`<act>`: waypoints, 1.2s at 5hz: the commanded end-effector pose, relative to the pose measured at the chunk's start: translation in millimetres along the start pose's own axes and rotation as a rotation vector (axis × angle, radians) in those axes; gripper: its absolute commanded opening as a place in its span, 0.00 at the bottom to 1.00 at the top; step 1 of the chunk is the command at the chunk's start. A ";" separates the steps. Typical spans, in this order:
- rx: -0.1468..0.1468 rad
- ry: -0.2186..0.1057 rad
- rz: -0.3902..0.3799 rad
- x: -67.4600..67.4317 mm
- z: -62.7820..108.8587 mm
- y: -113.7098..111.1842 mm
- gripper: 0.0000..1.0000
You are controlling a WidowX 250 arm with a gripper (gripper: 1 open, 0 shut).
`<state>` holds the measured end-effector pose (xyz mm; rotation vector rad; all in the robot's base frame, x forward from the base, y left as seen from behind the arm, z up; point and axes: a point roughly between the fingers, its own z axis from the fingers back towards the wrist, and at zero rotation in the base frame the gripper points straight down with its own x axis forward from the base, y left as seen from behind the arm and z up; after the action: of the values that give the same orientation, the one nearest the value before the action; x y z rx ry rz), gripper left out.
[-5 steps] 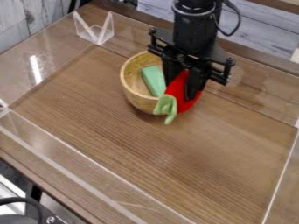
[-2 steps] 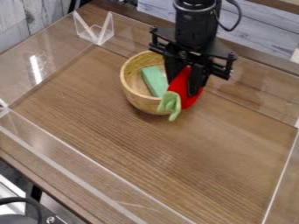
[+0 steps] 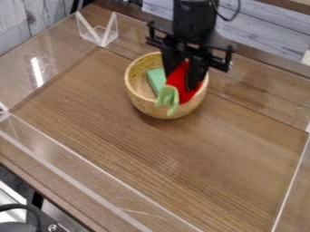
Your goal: Move the red object to the left side of the table
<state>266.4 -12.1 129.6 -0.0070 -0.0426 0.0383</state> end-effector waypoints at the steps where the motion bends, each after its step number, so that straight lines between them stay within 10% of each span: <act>1: -0.001 -0.091 0.030 8.7 31.5 17.2 0.00; 6: 0.077 -0.047 0.134 11.1 20.7 141.4 0.00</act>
<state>265.8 126.1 133.6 0.0431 -0.0307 0.1821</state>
